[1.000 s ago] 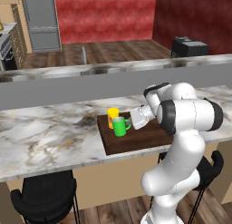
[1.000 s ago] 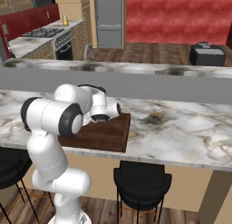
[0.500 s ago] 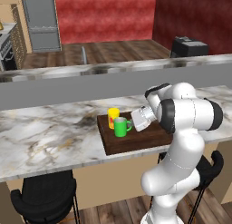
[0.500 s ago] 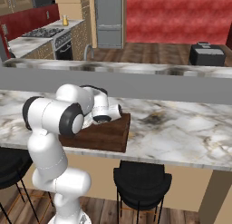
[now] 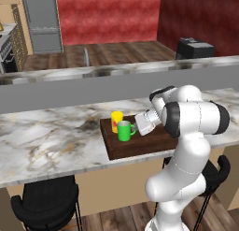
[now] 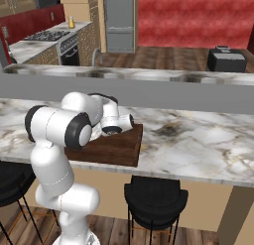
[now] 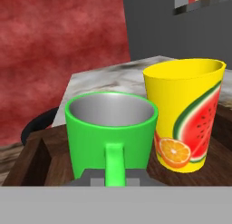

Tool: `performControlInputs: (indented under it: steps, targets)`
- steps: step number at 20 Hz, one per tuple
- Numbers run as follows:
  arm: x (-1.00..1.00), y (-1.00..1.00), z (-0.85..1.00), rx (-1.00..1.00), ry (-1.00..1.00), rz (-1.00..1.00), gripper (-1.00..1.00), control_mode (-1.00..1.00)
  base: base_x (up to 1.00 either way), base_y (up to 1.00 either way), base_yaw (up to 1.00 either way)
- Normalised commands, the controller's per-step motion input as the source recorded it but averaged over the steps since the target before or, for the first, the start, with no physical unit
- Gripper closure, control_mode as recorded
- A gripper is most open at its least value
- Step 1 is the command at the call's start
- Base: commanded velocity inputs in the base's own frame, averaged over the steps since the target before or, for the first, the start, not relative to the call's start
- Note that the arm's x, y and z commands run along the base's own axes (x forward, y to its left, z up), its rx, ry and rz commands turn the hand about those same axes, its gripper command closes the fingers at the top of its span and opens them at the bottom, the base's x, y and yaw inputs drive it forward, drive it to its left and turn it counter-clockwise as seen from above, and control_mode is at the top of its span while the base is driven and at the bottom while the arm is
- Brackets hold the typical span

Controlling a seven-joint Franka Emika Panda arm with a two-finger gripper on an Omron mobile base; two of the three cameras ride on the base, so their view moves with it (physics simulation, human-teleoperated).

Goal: There is a tray on the dining counter. Grab the cup, mug, and pitcher and place them on the tray. The pitcher may be placed next to the tray if it cannot fit the tray.

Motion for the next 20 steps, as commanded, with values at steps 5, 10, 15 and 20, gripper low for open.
performControlInputs:
  steps: [5,10,15,20]
  targets:
    - [0.0,0.0,0.0,0.0,0.0,0.0,1.0,-1.0,0.0,0.0,0.0]
    - [0.0,0.0,0.0,0.0,0.0,0.0,-1.0,-1.0,0.0,0.0,0.0]
    - [0.0,0.0,0.0,0.0,0.0,0.0,-1.0,-1.0,0.0,0.0,0.0]
    - [0.0,0.0,0.0,0.0,0.0,0.0,-1.0,-1.0,0.0,0.0,0.0]
